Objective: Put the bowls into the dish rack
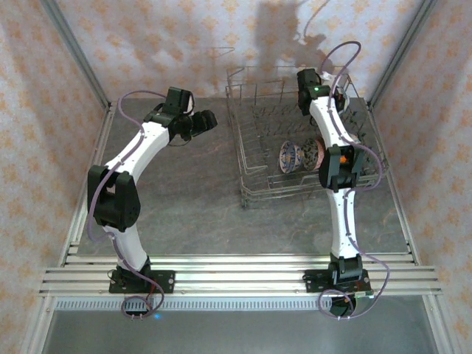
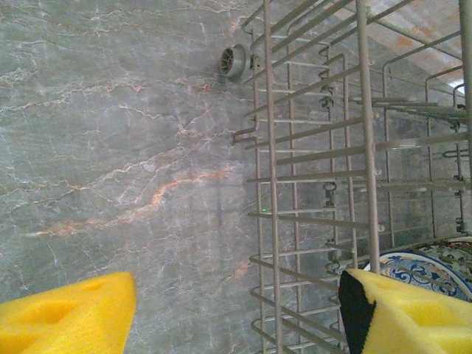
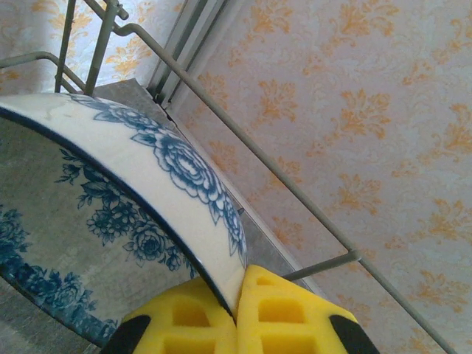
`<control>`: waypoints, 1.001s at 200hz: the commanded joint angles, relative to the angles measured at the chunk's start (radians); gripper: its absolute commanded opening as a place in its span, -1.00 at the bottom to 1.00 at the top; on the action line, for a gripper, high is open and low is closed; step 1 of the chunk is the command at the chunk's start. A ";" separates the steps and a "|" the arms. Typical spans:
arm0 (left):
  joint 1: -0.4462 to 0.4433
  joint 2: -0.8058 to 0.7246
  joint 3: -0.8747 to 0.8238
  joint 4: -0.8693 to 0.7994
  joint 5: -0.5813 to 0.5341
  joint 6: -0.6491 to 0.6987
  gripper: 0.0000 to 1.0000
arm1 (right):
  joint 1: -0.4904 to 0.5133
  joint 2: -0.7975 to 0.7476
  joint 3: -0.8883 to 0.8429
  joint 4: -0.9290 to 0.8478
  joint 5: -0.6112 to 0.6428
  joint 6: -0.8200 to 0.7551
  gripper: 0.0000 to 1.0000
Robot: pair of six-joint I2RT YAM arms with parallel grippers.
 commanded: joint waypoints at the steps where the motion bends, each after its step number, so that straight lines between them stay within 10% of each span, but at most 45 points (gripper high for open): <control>1: 0.011 0.008 0.025 -0.006 0.016 -0.009 0.47 | 0.005 0.027 0.057 -0.009 0.011 0.007 -1.00; 97: 0.011 -0.020 0.000 -0.026 0.006 -0.021 0.45 | 0.039 0.071 0.087 -0.066 -0.018 -0.008 -0.71; 200: 0.011 -0.075 -0.053 -0.038 -0.031 -0.051 0.46 | 0.041 -0.022 0.089 -0.086 -0.144 -0.052 0.33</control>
